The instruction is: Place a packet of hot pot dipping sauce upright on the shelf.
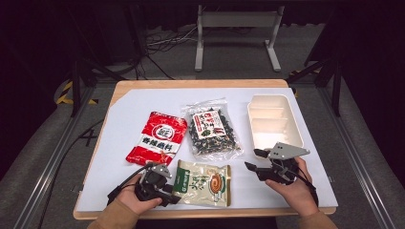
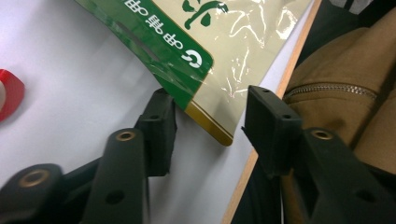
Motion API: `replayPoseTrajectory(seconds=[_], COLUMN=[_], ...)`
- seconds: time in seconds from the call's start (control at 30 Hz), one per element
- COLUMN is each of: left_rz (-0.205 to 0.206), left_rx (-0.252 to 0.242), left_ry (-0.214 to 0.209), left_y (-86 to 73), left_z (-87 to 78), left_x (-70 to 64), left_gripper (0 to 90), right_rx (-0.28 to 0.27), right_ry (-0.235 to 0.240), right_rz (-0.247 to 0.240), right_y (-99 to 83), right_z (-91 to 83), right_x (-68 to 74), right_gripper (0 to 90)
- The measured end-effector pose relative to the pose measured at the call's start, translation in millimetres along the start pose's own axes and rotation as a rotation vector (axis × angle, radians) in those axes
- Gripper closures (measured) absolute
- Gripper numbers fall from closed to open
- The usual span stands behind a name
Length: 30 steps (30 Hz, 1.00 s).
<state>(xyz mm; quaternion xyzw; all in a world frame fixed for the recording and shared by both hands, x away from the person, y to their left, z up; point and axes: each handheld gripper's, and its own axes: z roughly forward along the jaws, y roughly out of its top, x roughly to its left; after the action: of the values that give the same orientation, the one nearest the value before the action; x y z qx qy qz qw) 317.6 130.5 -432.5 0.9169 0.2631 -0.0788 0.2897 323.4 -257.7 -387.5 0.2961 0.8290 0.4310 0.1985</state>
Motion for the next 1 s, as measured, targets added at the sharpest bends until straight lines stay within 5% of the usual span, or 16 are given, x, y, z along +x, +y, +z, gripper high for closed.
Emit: replayPoseTrajectory(seconds=[0.67, 1.0], left_rz=[-0.052, -0.059], left_rx=[-0.033, -0.154], left_ry=[-0.034, -0.005], left_y=[6.8, 10.1], left_z=[1.4, -15.3], left_x=[-2.1, -4.6], left_gripper=[88.4, 90.0], right_rx=[-0.001, -0.004], right_ry=[-0.001, -0.002], right_rz=[-0.006, -0.004], right_y=[0.4, 0.4], right_z=[1.3, 1.0], right_x=[0.5, 0.2], right_gripper=[42.6, 42.6])
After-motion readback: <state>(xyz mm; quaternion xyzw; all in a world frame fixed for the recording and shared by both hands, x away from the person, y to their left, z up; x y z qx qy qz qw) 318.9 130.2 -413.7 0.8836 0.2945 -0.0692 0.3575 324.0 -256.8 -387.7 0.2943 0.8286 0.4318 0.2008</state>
